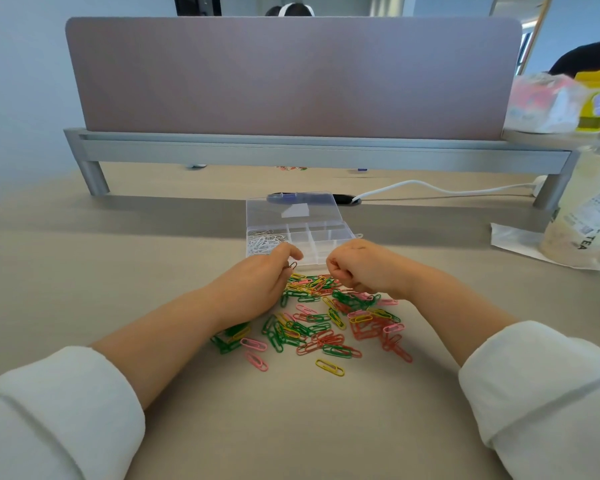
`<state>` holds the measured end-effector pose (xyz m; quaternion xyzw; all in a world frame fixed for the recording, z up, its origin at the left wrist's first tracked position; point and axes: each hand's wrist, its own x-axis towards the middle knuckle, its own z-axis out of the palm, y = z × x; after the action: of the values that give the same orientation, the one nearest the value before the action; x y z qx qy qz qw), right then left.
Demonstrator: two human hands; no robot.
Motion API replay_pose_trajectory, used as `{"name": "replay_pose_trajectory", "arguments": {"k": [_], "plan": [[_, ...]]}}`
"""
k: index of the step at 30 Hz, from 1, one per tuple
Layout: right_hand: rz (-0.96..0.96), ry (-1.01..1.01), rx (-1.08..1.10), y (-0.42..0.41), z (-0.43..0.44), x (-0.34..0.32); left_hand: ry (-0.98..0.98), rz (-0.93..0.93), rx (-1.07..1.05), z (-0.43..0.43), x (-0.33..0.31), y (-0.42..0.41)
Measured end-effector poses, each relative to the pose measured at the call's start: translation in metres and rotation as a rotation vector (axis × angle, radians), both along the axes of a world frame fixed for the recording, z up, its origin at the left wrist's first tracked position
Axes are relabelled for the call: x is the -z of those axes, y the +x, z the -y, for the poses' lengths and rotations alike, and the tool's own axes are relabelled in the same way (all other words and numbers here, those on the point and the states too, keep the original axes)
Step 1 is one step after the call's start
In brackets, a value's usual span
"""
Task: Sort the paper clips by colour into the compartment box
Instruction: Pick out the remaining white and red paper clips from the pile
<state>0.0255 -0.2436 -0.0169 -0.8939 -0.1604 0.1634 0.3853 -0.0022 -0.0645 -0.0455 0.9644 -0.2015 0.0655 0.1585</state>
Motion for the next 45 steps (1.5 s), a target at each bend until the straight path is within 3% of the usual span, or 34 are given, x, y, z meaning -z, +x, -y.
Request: {"name": "replay_pose_trajectory", "arguments": {"k": [6, 13, 22, 29, 33, 38, 45], "plan": [[-0.085, 0.057, -0.007, -0.002, 0.001, -0.001, -0.043, -0.03, 0.019, 0.001, -0.003, -0.003], [0.178, -0.13, 0.003, -0.004, 0.004, 0.003, -0.005, -0.023, 0.054, 0.003, -0.007, -0.007], [0.101, -0.095, -0.006, -0.008, 0.023, 0.004, -0.063, -0.045, 0.057, 0.007, -0.011, -0.009], [0.097, -0.151, -0.063, -0.015, 0.025, 0.005, -0.151, -0.175, 0.087, 0.003, -0.011, -0.01], [0.203, -0.263, -0.067, -0.02, 0.02, -0.002, -0.089, -0.198, 0.116, 0.004, -0.017, -0.013], [0.263, -0.392, -0.141, -0.027, 0.018, -0.002, 0.066, -0.088, 0.133, -0.003, -0.023, -0.012], [0.305, -0.383, -0.154, -0.026, 0.012, 0.003, 0.131, -0.168, 0.184, 0.0, -0.024, -0.012]]}}
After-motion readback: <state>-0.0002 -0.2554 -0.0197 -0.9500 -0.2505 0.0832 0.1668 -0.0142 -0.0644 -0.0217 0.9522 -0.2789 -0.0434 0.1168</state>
